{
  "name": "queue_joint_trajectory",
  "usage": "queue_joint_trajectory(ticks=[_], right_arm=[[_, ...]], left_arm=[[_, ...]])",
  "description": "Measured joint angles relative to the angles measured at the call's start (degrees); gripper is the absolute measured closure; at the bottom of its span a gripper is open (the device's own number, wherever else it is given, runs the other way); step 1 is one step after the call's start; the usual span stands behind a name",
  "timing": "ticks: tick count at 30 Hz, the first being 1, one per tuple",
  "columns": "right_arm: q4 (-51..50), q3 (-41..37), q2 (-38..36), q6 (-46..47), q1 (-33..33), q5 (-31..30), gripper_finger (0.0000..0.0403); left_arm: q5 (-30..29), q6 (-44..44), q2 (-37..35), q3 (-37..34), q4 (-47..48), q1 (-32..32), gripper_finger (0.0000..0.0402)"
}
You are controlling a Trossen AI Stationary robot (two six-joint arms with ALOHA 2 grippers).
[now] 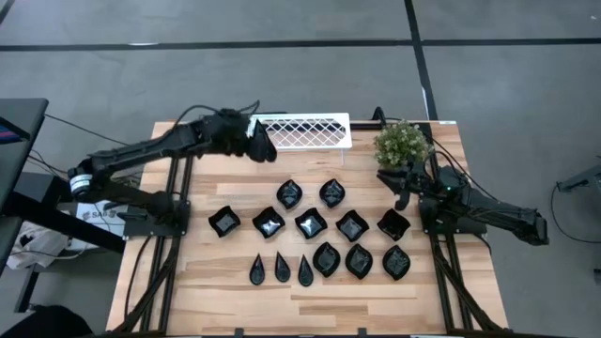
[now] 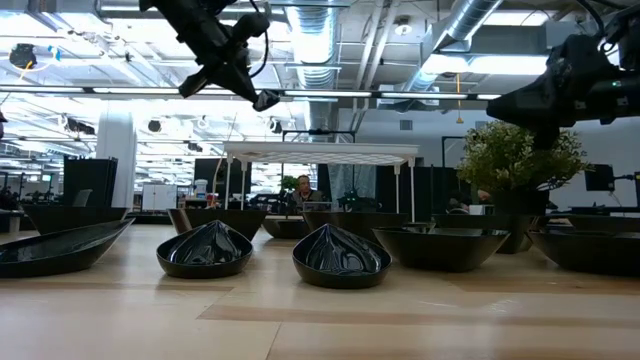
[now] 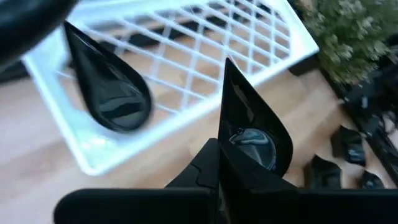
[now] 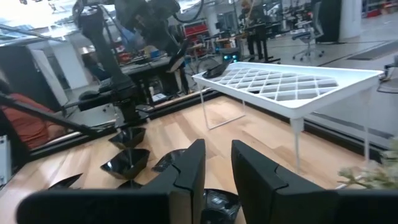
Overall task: Pick & Place Mini shaped plates
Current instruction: Stack the drop-shaped plate on top of the drop-shaped plate on the shelf
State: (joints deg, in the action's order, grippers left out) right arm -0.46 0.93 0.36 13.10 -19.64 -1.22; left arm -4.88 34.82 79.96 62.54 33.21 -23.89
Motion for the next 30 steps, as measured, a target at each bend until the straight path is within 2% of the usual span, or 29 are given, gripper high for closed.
queue_joint_trajectory(ticks=[8, 20, 30], right_arm=[[0.04, 0.00, -0.01, 0.01, 0.01, -0.31, 0.0329], [0.04, 0.00, 0.00, 0.03, 0.00, -0.36, 0.0329], [0.01, 0.00, 0.00, 0.03, 0.00, -0.36, 0.0329]], left_arm=[[-2.13, -4.52, 2.04, 6.68, 4.87, -5.10, 0.0398], [-8.14, -7.70, 15.43, 22.55, 21.27, -7.51, 0.0398], [-8.11, -3.21, 21.24, 25.23, 24.32, -10.98, 0.0398]])
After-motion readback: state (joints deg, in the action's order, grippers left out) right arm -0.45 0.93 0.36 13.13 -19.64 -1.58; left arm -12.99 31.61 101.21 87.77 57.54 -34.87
